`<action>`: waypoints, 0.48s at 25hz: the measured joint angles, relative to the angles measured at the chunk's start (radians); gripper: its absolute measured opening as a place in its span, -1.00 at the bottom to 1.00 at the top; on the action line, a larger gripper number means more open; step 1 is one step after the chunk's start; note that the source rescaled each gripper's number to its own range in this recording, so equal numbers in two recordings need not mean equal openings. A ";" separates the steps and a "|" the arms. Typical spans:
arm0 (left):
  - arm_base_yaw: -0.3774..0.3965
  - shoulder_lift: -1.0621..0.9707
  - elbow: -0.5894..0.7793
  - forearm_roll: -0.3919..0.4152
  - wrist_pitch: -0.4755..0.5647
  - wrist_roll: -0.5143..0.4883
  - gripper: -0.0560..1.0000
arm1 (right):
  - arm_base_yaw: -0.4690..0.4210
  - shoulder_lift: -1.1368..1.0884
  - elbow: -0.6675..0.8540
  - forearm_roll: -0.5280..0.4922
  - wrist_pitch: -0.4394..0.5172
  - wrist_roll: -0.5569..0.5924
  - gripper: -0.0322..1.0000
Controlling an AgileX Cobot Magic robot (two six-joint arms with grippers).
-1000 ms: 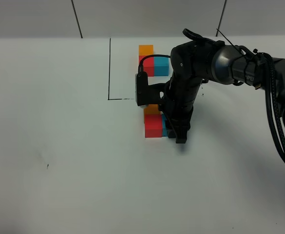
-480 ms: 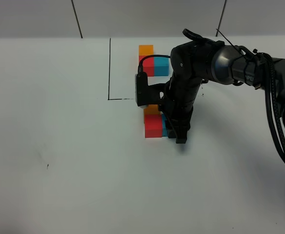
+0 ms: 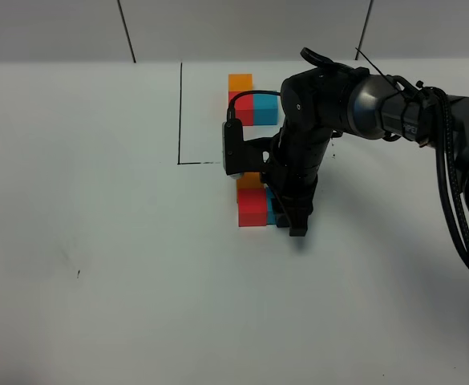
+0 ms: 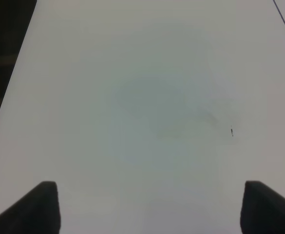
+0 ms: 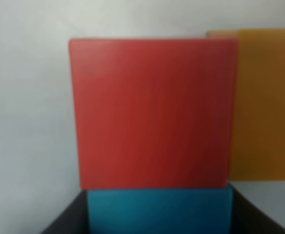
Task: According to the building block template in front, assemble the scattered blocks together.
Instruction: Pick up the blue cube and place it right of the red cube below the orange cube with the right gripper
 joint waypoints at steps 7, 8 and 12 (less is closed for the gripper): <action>0.000 0.000 0.000 0.000 0.000 0.000 0.49 | 0.005 0.013 -0.031 0.028 0.021 0.007 -0.66; 0.000 0.000 0.000 0.000 0.000 0.000 0.49 | 0.008 0.015 -0.041 0.034 0.036 0.011 -0.54; 0.000 0.000 0.000 0.000 0.000 0.000 0.49 | 0.009 0.020 -0.073 0.033 0.088 0.029 -0.08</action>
